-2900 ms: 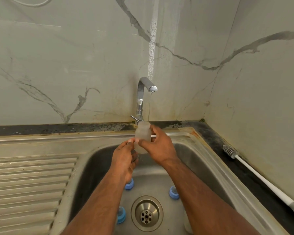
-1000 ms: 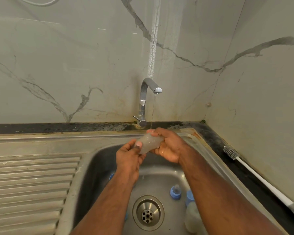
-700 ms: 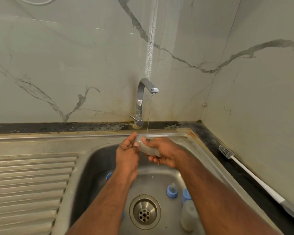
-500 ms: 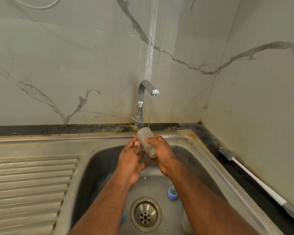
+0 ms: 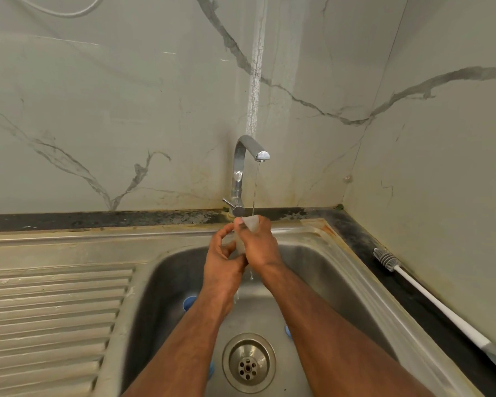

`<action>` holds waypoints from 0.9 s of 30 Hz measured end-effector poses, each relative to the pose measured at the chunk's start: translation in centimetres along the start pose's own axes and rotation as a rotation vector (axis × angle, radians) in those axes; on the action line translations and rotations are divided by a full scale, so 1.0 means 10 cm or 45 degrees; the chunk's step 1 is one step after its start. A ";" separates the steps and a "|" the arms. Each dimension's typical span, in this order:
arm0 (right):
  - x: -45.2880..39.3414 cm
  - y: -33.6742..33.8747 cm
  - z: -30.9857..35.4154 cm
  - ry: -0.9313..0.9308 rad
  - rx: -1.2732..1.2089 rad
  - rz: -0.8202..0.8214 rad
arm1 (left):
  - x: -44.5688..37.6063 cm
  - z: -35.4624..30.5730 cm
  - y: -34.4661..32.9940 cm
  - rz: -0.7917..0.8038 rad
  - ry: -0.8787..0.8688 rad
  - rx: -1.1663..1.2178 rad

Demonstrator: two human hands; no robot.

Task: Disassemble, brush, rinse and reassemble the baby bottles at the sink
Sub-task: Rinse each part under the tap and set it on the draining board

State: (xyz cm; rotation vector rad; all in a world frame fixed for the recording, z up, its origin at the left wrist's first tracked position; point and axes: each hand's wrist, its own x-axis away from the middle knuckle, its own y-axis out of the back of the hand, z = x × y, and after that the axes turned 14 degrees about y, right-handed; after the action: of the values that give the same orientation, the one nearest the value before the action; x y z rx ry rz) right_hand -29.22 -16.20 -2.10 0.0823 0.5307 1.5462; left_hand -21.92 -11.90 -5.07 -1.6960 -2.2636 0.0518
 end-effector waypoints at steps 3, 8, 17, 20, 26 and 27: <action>0.06 0.02 -0.02 0.087 0.026 0.111 | -0.04 0.04 0.02 -0.024 -0.005 -0.059; 0.09 0.30 0.07 0.053 0.071 0.159 | -0.07 0.06 0.07 -0.083 -0.027 -0.210; 0.16 0.36 0.16 0.030 0.001 -0.055 | -0.02 0.00 -0.01 -0.121 0.003 -0.082; 0.22 0.31 0.09 -0.042 -0.101 0.011 | 0.02 -0.04 0.02 0.022 0.193 0.245; 0.18 0.39 0.07 -0.091 -0.007 0.102 | -0.05 -0.02 0.06 0.038 0.134 0.230; 0.18 0.40 0.08 -0.060 0.025 0.137 | -0.06 -0.02 0.06 0.014 0.136 0.242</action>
State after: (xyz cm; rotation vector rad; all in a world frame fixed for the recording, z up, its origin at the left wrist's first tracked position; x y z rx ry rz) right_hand -32.75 -14.05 -0.42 0.1643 0.5107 1.6397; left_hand -21.18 -12.30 -5.15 -1.5745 -2.0997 0.1690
